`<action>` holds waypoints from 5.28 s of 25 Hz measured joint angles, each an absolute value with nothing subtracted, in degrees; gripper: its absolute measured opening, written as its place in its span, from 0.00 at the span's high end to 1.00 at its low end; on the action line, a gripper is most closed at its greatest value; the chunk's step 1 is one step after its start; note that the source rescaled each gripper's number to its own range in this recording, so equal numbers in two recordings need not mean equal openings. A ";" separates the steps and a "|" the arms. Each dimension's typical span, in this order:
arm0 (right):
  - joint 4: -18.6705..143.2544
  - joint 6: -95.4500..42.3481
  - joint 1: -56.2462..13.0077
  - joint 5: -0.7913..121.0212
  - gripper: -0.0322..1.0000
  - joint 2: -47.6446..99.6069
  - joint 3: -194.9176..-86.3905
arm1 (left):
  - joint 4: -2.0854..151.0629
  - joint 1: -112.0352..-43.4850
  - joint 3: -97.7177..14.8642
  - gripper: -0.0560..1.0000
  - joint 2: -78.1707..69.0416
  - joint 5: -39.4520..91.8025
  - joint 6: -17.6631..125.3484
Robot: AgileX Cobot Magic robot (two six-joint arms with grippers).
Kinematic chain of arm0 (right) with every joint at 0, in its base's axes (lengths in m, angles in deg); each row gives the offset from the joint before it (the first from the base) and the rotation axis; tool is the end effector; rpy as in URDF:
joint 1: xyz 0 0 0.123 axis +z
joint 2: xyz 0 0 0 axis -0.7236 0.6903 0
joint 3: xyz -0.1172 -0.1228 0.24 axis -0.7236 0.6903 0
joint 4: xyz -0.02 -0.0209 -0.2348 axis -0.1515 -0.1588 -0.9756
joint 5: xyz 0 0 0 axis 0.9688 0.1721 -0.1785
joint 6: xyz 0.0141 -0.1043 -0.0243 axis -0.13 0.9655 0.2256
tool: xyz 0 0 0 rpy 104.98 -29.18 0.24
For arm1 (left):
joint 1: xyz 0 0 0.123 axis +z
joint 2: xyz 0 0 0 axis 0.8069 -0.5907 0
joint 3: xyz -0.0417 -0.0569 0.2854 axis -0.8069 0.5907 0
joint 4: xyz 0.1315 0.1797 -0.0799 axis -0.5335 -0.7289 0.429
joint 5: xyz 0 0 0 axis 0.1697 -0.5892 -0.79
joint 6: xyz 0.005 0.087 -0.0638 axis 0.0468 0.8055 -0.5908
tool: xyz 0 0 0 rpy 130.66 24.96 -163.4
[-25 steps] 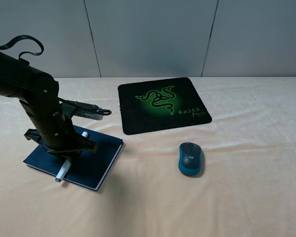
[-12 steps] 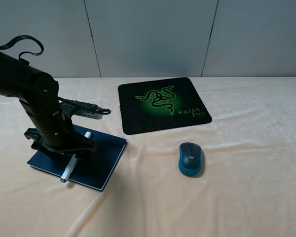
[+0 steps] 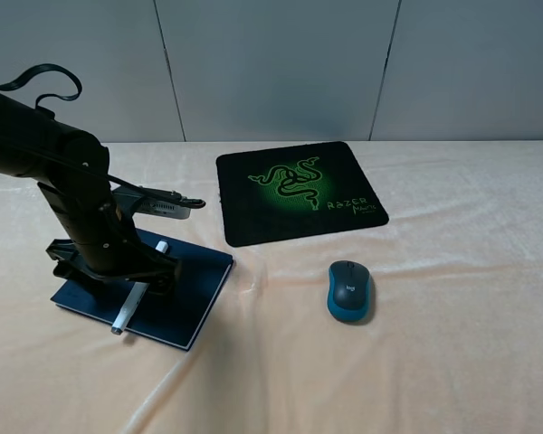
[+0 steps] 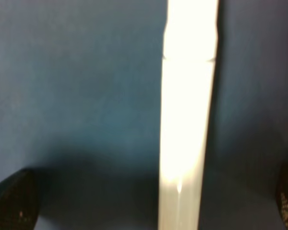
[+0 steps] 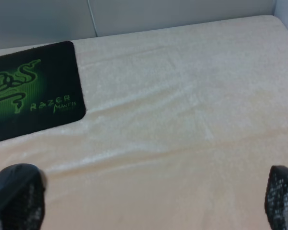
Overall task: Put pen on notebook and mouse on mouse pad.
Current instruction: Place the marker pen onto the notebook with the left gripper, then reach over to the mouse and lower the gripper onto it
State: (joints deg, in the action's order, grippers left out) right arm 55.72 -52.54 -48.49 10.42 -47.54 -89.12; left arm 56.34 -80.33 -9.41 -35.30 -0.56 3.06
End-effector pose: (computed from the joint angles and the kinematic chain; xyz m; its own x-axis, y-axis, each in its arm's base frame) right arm -0.0114 0.0026 0.2652 -0.4182 0.0821 -0.9047 0.0474 0.9965 0.0685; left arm 0.2598 -0.1246 0.1208 -0.9610 0.2339 -0.1477 0.2352 0.9719 0.0086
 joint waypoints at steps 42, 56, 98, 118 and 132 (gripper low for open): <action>55.72 -52.54 -48.49 10.42 0.00 -47.54 -89.12 | 48.19 -80.58 -9.10 0.00 3.09 -19.88 -1.42; 55.72 -52.54 -48.49 10.42 0.00 -47.54 -89.12 | 53.01 -80.58 -9.10 0.00 24.16 -31.01 7.14; 55.72 -52.54 -48.49 10.42 0.00 -47.54 -89.12 | 56.92 -58.47 9.10 0.00 68.09 -29.80 18.40; 55.72 -52.54 -48.49 10.42 0.00 -47.54 -89.12 | 62.84 -54.82 9.92 0.00 68.79 -30.38 25.20; 55.72 -52.54 -48.49 10.42 0.00 -47.54 -89.12 | 62.72 -54.82 9.92 0.00 68.79 -30.38 23.96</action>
State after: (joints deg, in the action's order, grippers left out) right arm 55.72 -52.54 -48.49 10.42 -47.54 -89.12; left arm 62.72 -54.82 9.92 68.79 -30.38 23.96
